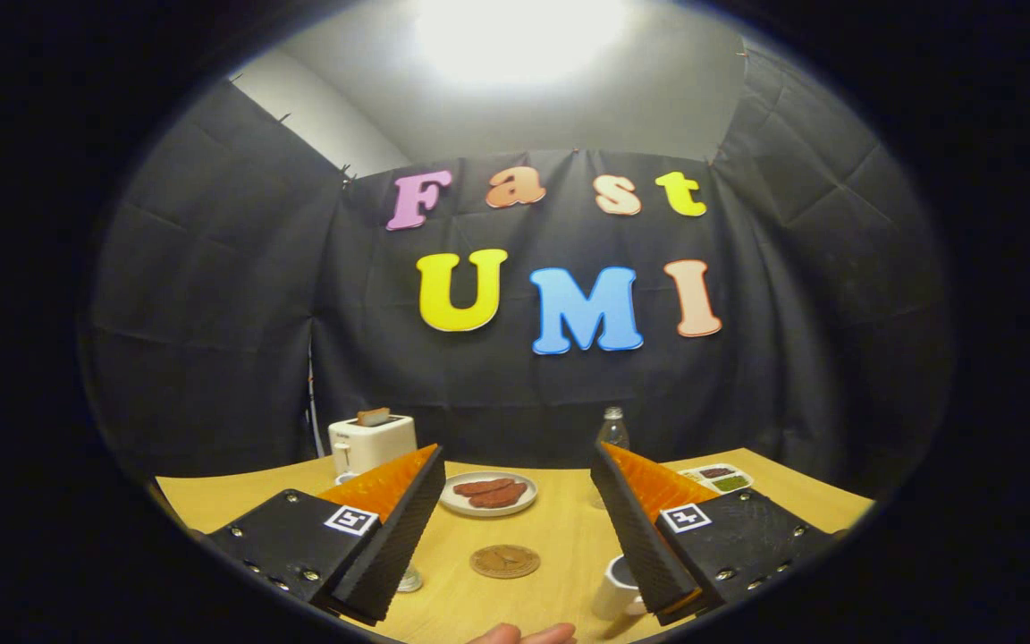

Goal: Take the bottle from table, then pour the juice into the cup, finally place the bottle on the coaster

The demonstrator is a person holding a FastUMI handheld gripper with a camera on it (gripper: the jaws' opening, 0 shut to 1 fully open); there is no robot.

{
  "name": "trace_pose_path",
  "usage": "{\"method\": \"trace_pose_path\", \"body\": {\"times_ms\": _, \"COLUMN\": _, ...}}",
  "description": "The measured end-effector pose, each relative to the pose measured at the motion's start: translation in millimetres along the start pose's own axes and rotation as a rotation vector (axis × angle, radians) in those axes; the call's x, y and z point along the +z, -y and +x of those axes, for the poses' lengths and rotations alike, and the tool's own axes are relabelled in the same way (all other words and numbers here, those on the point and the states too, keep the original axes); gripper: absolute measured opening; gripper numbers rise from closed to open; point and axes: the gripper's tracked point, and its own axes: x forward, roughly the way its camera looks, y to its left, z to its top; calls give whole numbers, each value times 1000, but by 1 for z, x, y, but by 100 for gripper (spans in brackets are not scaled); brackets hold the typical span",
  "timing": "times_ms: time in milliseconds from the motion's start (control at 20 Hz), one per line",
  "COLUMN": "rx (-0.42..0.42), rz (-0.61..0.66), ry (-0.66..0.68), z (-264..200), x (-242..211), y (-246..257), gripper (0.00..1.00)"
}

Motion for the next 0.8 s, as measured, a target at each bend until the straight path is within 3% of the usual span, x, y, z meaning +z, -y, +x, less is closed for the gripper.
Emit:
{"method": "trace_pose_path", "body": {"times_ms": 350, "rx": 167, "rz": -12, "ry": -78, "z": 19, "x": -54, "y": -87, "gripper": 99}}
{"method": "trace_pose_path", "body": {"times_ms": 800, "rx": 171, "rz": -27, "ry": -208, "z": 52, "x": -124, "y": -111, "gripper": 99}}
